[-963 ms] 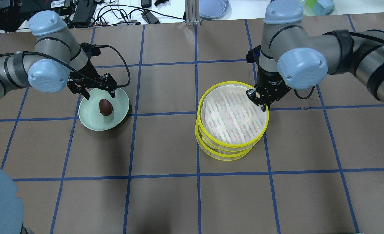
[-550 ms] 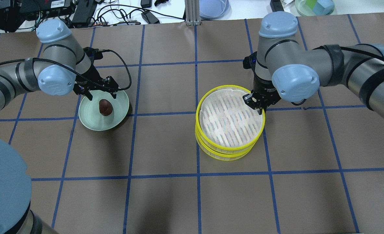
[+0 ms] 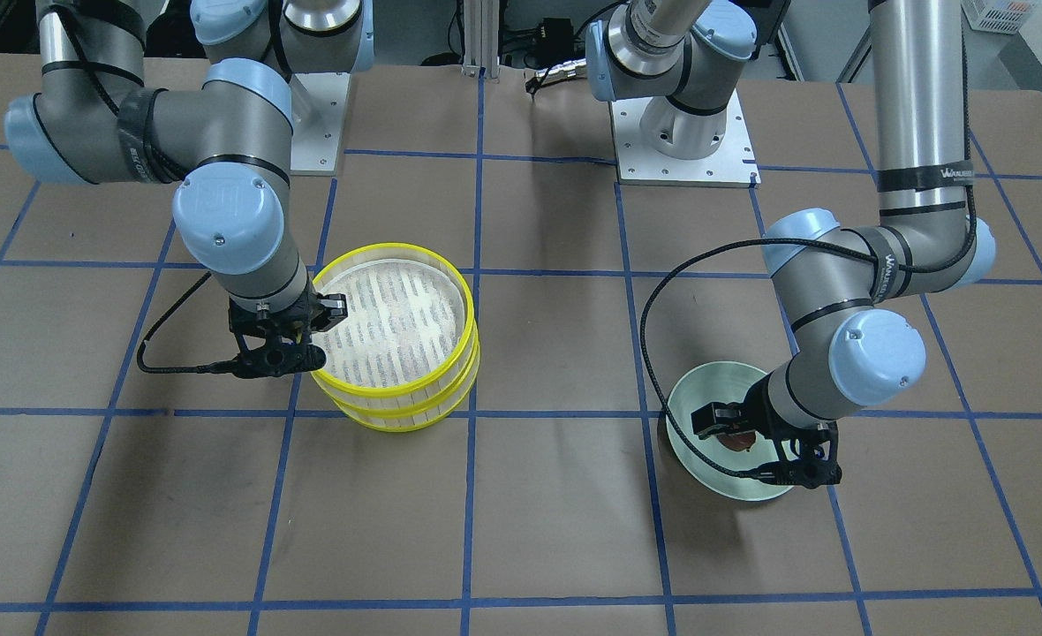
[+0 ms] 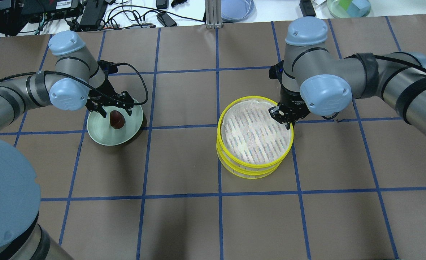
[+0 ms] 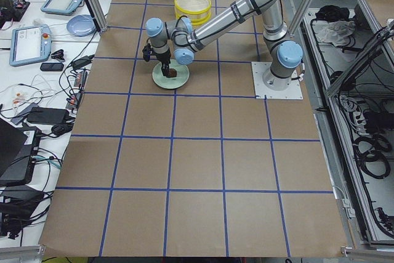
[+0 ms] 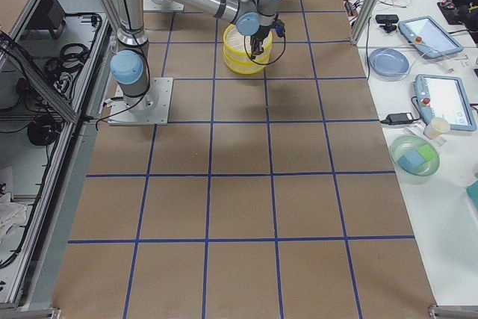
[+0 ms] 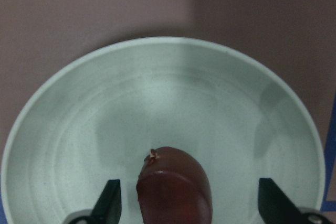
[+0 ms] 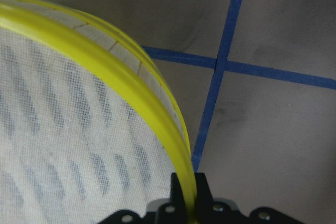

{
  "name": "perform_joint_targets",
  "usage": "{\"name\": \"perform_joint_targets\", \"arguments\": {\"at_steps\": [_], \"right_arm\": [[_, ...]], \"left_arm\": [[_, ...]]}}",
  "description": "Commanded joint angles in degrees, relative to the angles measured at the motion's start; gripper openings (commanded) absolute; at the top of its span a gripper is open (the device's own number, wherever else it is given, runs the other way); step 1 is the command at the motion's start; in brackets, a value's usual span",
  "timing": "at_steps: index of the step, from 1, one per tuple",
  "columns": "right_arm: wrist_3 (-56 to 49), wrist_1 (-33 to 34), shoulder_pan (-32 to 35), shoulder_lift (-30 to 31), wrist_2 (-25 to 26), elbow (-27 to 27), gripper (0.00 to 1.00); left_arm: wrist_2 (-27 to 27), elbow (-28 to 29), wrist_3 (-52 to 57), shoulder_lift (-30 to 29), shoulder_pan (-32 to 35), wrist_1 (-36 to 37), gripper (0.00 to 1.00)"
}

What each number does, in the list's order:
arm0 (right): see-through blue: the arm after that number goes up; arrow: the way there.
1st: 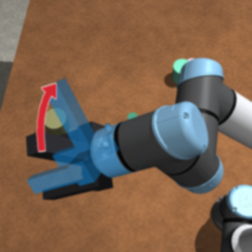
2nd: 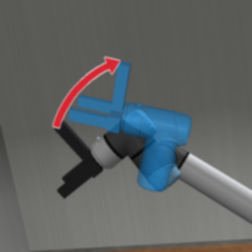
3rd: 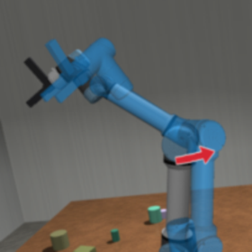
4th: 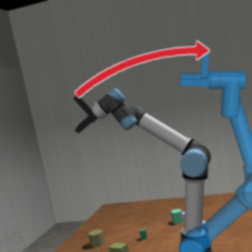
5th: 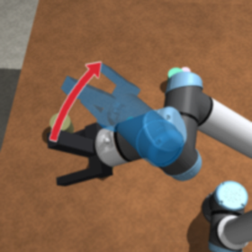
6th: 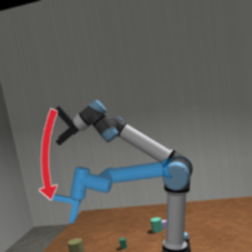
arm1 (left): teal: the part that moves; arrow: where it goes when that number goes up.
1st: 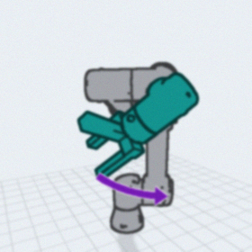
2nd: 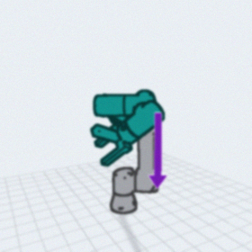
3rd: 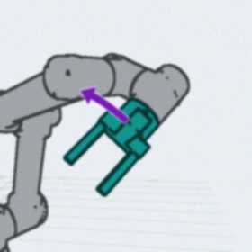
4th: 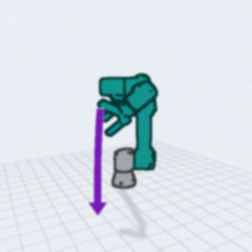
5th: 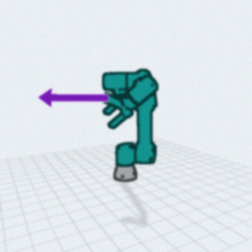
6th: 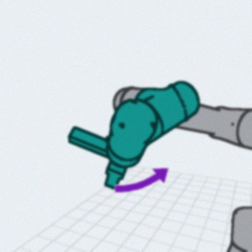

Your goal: Stack buns with steamer

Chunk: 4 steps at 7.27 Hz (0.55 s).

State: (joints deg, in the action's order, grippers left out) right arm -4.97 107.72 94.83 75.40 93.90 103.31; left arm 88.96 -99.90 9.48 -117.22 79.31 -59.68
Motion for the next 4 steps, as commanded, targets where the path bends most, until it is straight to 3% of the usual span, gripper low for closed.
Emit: {"name": "perform_joint_targets", "arguments": {"at_steps": [1, 3, 4], "right_arm": [[2.6, 0.0, 0.1, -0.2, -0.1, 0.0, 0.00], [2.7, 0.0, 0.1, -0.3, 0.0, 0.0, 0.00], [2.8, -0.1, 0.2, -0.3, 0.0, 0.0, 0.00]], "left_arm": [[0.2, -0.4, 2.5, -0.1, -0.1, 0.0, 0.22], [-0.3, -0.4, 4.0, 1.4, -1.6, -0.1, 0.00], [-0.4, -0.3, 3.8, 1.8, -1.4, 0.0, 0.00]]}}
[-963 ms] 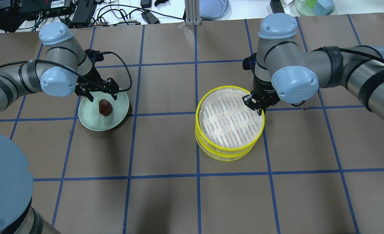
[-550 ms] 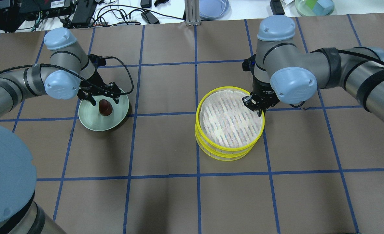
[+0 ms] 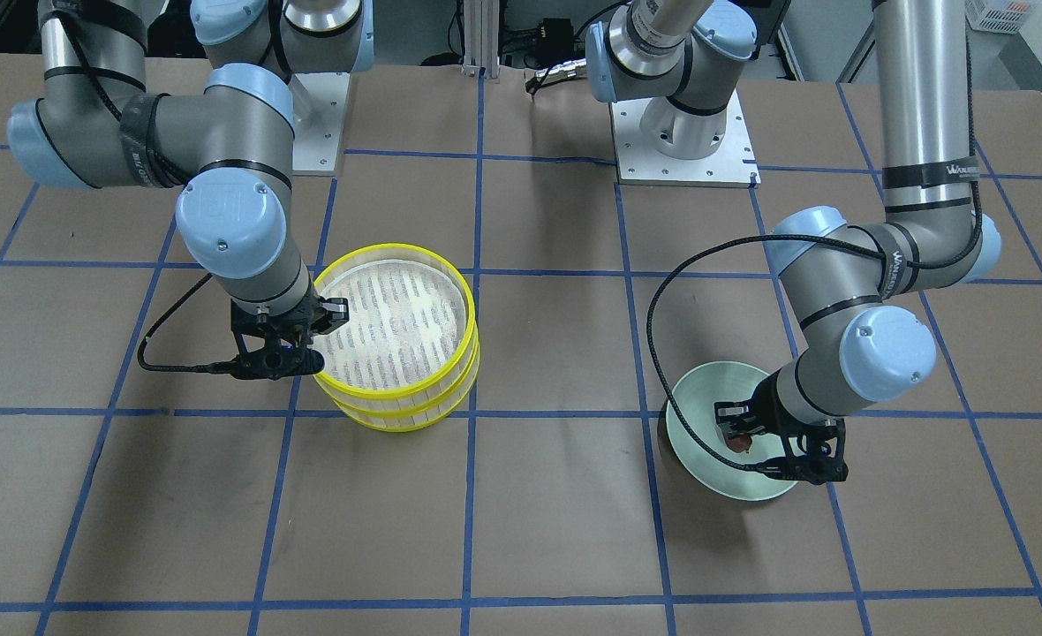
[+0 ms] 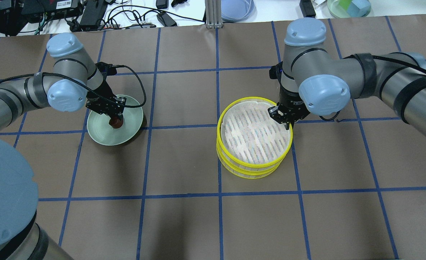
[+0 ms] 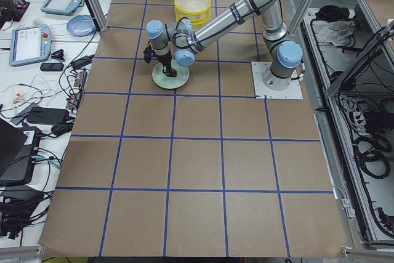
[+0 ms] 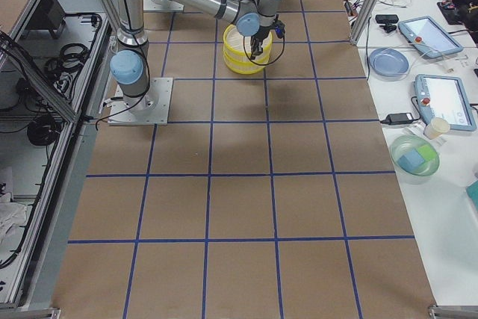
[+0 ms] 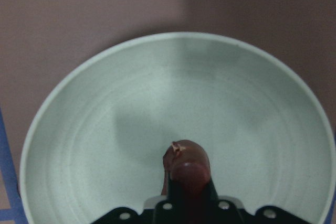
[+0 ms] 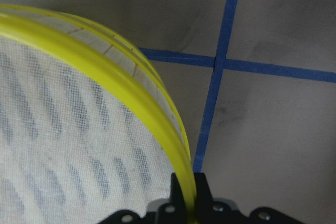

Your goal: Stack buns with steamer

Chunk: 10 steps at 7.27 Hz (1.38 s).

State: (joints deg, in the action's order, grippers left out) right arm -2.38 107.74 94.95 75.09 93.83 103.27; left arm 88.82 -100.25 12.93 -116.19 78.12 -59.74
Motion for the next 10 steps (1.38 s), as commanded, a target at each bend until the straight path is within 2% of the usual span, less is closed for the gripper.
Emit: {"name": "perform_joint_targets", "arguments": {"at_steps": [1, 4, 6, 7, 9, 10], "right_arm": [[0.2, -0.1, 0.5, -0.1, 0.1, 0.0, 0.00], [0.1, -0.1, 1.3, -0.5, 0.4, 0.0, 0.00], [0.2, 0.0, 1.3, -0.4, 1.3, -0.4, 0.81], [0.1, 0.4, 1.1, 0.4, 1.3, -0.7, 0.99], [0.2, -1.7, 0.3, 5.5, 1.5, -4.4, 1.00], [0.2, -4.4, -0.2, 8.9, 1.3, -7.4, 1.00]], "left_arm": [[-0.5, 0.5, 0.2, 2.4, 0.6, -0.5, 0.00], [-4.4, 1.0, -1.3, 9.8, 3.3, -5.5, 0.00], [-3.9, 3.2, -13.0, 14.9, 12.0, -8.6, 0.00], [-3.8, 6.4, -21.2, 15.8, 17.6, -12.1, 0.00], [-4.5, 7.3, -37.6, 15.5, 27.0, -11.5, 0.00], [-4.4, 7.3, -41.2, 15.4, 30.0, -11.4, 0.00]]}}
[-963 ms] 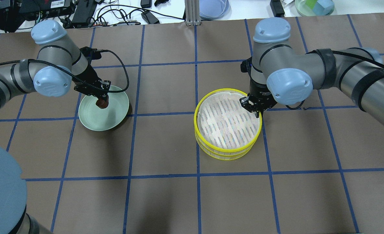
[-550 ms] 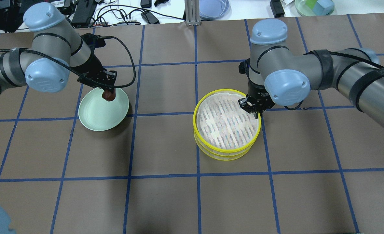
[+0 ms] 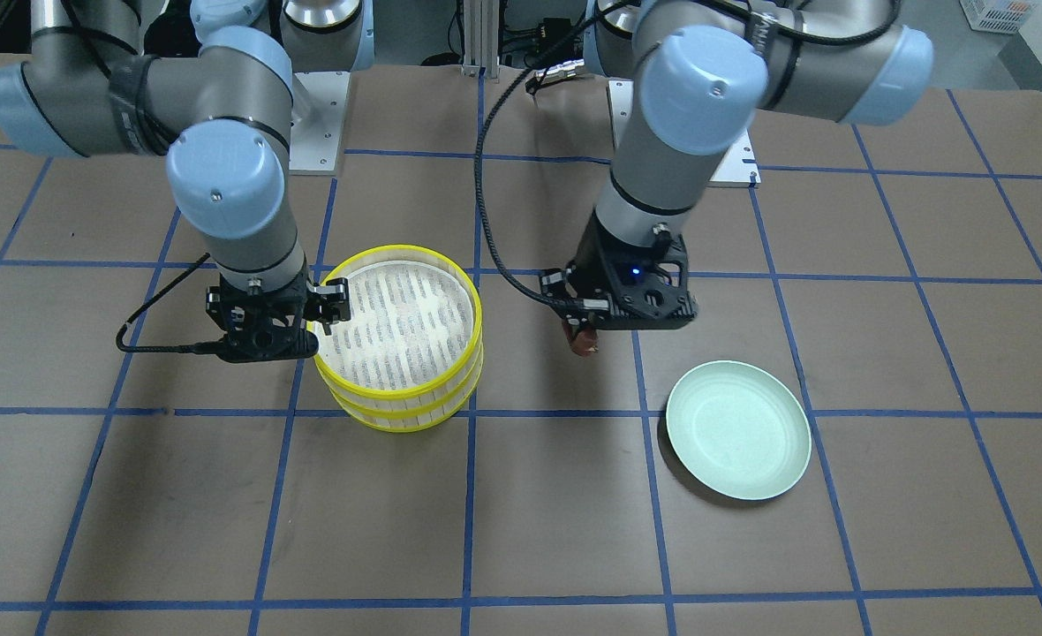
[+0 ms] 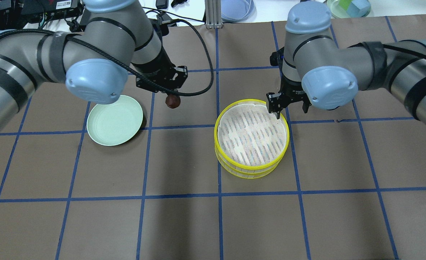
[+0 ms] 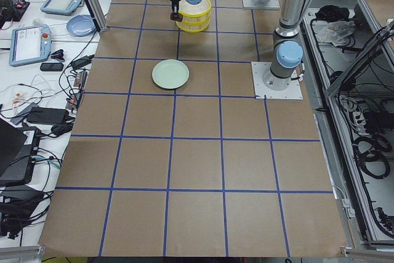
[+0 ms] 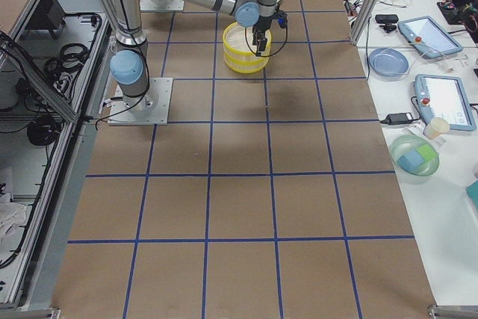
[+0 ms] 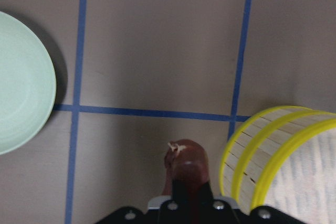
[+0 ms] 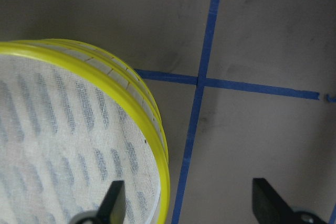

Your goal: Stack buns with steamer

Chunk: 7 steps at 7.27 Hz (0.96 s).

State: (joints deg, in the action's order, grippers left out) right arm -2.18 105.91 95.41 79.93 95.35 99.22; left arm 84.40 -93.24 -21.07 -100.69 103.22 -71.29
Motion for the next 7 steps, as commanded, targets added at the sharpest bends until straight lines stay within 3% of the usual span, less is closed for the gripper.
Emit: {"name": "perform_joint_targets", "arguments": {"at_steps": [1, 3, 5, 6, 7], "right_arm": [[-0.1, -6.4, -1.7, 6.5, -0.4, -6.4, 1.00], [-0.1, -12.4, -3.6, 9.3, -0.6, -12.8, 1.00], [0.1, -12.7, -3.8, 10.7, -1.4, -13.4, 1.00], [0.1, -12.9, -3.8, 11.1, -1.4, -13.4, 1.00], [2.3, -14.4, -3.8, 11.2, -2.0, -13.4, 0.99]], "left_arm": [[-0.1, 0.1, -12.3, -1.2, 7.9, 1.8, 0.00], [-0.3, -1.0, -20.5, -3.7, 13.5, 8.0, 0.00], [-0.3, -1.1, -23.8, -6.8, 16.1, 11.1, 0.01], [0.0, -1.0, -23.6, -7.8, 16.1, 11.2, 0.80], [-0.2, -1.0, -23.2, -8.0, 16.1, 12.7, 0.92]]}}
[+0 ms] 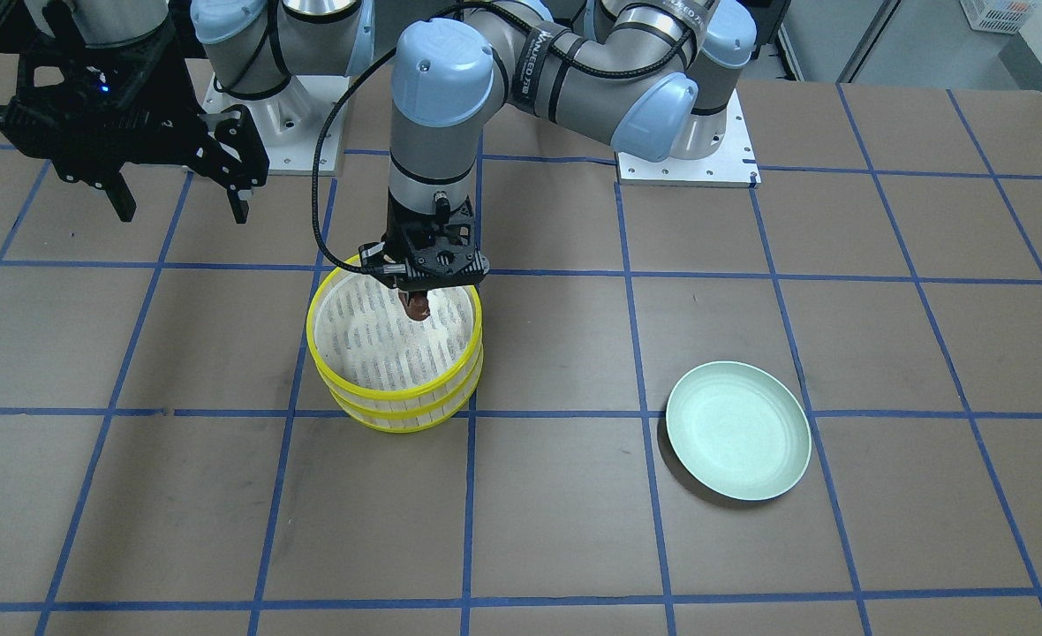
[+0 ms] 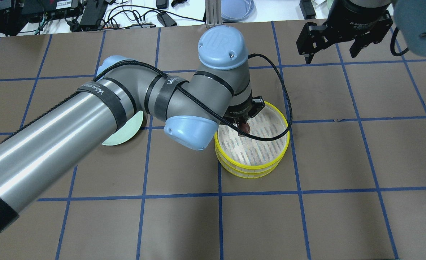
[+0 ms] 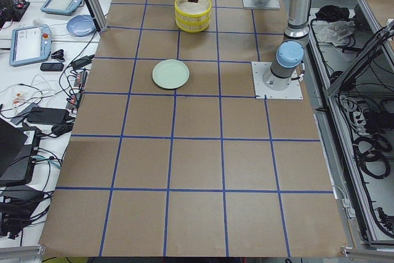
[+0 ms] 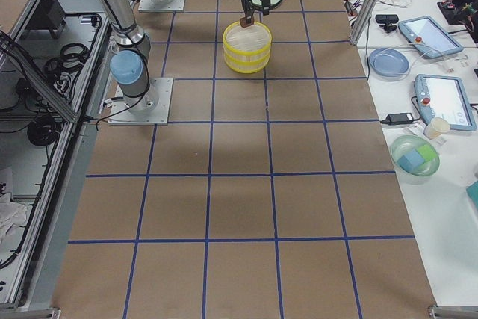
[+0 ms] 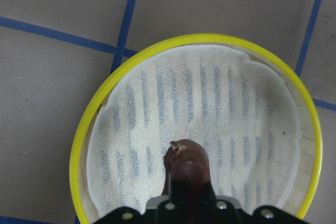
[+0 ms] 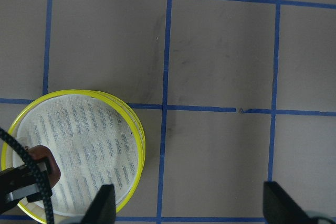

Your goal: Stack buns with steamer

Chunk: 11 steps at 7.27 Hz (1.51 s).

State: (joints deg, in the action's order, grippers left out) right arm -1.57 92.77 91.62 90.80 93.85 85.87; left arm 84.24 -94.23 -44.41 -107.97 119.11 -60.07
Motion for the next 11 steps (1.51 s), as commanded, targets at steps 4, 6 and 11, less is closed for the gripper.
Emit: {"name": "perform_joint_targets", "arguments": {"at_steps": [4, 6, 11], "right_arm": [[6.7, -5.8, 0.0, 0.6, -1.7, 0.2, 1.00], [6.3, -6.0, 0.0, 0.6, -1.7, 0.3, 1.00], [6.0, -5.5, 0.0, 0.6, -3.8, 0.3, 1.00]], "left_arm": [[0.4, 0.4, 4.6, 1.4, -0.6, 1.4, 1.00], [0.7, 0.6, 16.1, 4.6, -7.7, -2.8, 1.00], [0.9, 8.4, 39.8, 16.9, -25.4, -27.3, 1.00]]}}
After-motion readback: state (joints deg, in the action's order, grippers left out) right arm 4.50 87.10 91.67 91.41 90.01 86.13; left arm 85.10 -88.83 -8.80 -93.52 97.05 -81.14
